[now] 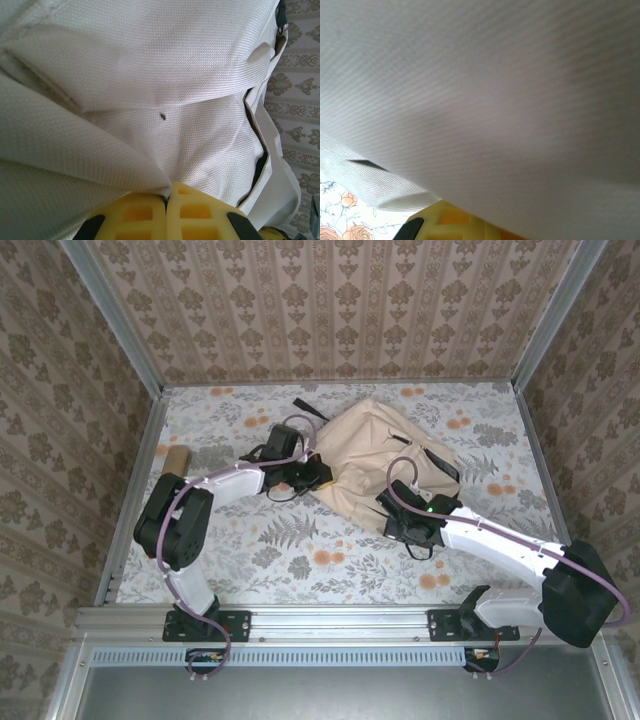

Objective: Pack books, pencil case, and school supplies into a backpack

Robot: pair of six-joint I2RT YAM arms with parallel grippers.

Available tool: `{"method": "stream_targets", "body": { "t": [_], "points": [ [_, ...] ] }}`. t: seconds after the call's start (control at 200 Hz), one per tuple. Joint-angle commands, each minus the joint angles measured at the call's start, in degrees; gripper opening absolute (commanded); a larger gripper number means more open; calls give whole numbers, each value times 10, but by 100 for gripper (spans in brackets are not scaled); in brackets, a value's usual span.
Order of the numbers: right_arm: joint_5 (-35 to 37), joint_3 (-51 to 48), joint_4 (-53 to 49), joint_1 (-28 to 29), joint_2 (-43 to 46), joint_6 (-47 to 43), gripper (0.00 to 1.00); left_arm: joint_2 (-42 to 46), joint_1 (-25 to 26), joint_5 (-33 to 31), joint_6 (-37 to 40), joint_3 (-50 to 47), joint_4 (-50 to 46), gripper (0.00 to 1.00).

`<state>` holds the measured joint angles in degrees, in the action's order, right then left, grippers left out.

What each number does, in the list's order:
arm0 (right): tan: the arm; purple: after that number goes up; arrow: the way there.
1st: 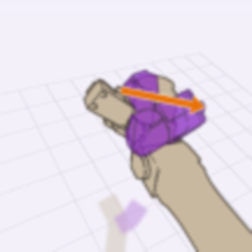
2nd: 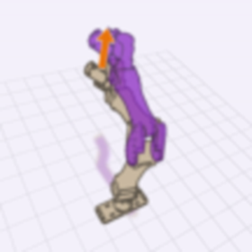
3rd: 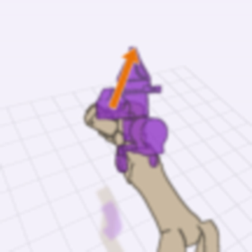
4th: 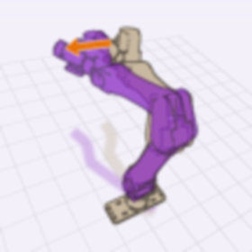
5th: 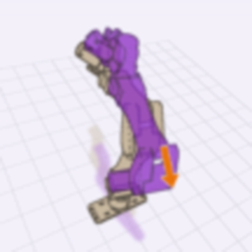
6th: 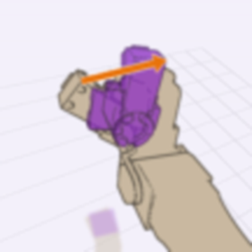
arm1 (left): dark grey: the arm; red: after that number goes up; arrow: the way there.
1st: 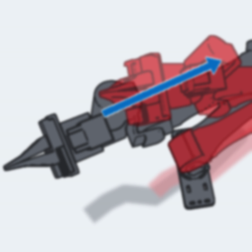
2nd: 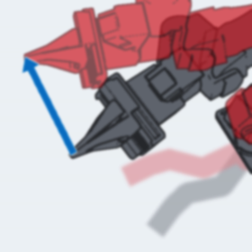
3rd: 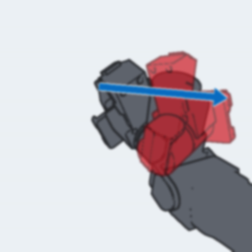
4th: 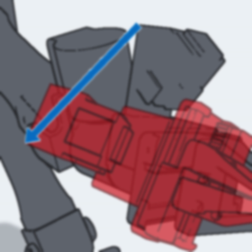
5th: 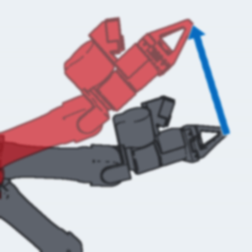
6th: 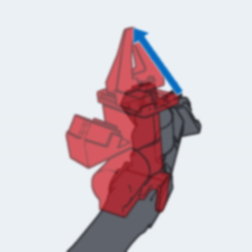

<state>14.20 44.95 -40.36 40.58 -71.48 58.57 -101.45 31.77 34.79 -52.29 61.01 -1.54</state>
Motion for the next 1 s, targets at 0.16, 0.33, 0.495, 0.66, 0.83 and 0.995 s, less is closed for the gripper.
{"method": "stream_targets", "body": {
  "t": [0.16,0.33,0.495,0.66,0.83,0.995],
  "points": [
    [16,43,-63,-2,4,-85,0,-7,-52,-55,49,42,-36,0],
    [-176,86,46,6,-50,-157,0,-12,-103,-67,80,82,-53,0],
    [-240,149,128,40,-121,-161,0,-4,-118,-82,91,87,-63,13],
    [-248,203,165,56,-177,-145,0,53,-118,-100,70,17,-57,48],
    [-262,222,185,59,-211,-129,0,146,-103,-103,13,-98,-9,61],
    [-271,215,185,58,-211,-129,0,183,-60,-74,-78,-184,83,62]
  ]
}}
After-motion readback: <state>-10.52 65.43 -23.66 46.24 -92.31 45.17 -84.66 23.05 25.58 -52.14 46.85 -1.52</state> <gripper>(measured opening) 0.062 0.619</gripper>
